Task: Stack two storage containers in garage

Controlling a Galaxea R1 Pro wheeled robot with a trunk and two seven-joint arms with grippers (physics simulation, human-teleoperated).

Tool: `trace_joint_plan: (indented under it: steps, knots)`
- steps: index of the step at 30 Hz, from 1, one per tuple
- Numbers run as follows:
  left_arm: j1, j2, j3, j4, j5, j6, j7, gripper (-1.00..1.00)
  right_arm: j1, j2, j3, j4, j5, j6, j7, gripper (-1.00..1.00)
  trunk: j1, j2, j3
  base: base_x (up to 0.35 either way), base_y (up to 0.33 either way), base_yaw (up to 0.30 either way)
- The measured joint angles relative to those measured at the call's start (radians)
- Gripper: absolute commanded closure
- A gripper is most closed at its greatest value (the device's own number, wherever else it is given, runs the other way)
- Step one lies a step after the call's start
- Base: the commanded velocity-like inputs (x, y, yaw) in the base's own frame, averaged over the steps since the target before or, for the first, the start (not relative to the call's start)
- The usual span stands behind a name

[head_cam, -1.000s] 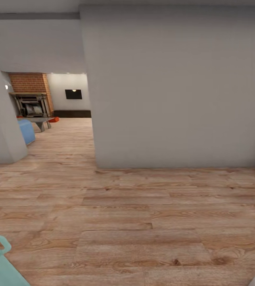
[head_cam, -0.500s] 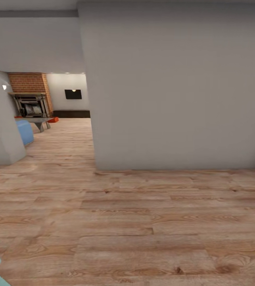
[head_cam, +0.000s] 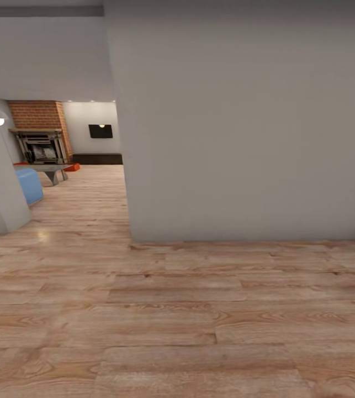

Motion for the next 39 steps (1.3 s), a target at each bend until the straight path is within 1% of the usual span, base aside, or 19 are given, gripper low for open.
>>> trace_joint_plan:
  steps: [3,7,22,39]
  knots:
    - [0.000,0.000,0.000,0.000,0.000,0.000,0.000,-1.00,0.000,0.001,0.000,0.000,-0.001,0.002,0.000,-1.00,0.000,0.000,0.000,0.321,0.000,0.000]
    - [0.000,0.000,0.000,0.000,0.000,0.000,0.000,-1.00,0.000,0.011,0.000,0.000,0.000,0.002,0.000,-1.00,0.000,0.000,0.000,0.321,0.000,0.062]
    - [0.000,0.000,0.000,0.000,0.000,0.000,0.000,-1.00,0.000,0.014,-0.003,0.000,-0.006,0.000,0.000,-1.00,0.000,0.000,0.000,0.321,0.000,0.246]
    - [0.000,0.000,0.000,0.000,0.000,0.000,0.000,-1.00,0.000,0.012,0.002,0.000,-0.001,0.003,0.005,-1.00,0.000,0.000,0.000,0.321,0.000,0.025]
